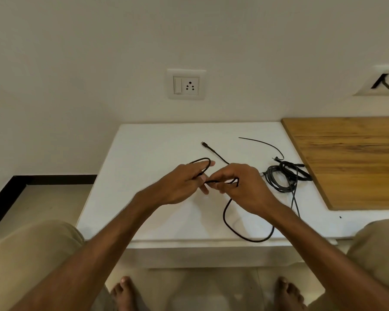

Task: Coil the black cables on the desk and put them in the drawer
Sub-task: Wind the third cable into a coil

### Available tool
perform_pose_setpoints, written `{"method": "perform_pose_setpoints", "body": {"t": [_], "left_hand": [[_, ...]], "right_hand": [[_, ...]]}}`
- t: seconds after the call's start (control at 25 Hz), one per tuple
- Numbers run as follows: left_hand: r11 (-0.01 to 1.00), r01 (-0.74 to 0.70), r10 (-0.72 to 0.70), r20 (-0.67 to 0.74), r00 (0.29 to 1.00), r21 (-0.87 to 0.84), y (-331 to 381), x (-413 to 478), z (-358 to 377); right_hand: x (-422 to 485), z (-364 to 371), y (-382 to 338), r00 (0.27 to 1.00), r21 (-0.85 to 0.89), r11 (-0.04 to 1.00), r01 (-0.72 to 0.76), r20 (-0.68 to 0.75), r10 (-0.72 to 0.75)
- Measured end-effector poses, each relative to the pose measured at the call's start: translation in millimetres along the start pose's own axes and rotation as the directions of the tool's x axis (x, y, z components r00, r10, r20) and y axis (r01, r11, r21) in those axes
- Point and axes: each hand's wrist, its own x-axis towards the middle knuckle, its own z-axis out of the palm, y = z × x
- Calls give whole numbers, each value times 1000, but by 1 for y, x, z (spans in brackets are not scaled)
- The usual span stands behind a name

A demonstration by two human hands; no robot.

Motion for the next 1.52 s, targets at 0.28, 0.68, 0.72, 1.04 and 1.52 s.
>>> {"method": "perform_pose_setpoints", "body": {"t": [0.28,0.68,0.72,1.04,1.52], "left_hand": [[993,87,-93,88,992,74,7,-1,-4],[985,165,-169,-70,983,-51,3,-1,-34],[978,180,-187,-59,981,-104,4,-2,-34],[930,213,-179,136,974,-300,23,-5,-11],[857,313,-345,-5,938,-408,21,-1,-8]], "right_hand": [[-1,-3,3,970,65,974,-216,-99,221],[4,-17,2,980,-233,970,-67,167,107],[5,-17,2,977,-323,946,-30,189,95],[-1,7,-8,981,-809,572,135,190,37],[-8,25,-18,913,-712,684,161,-155,-377]]}}
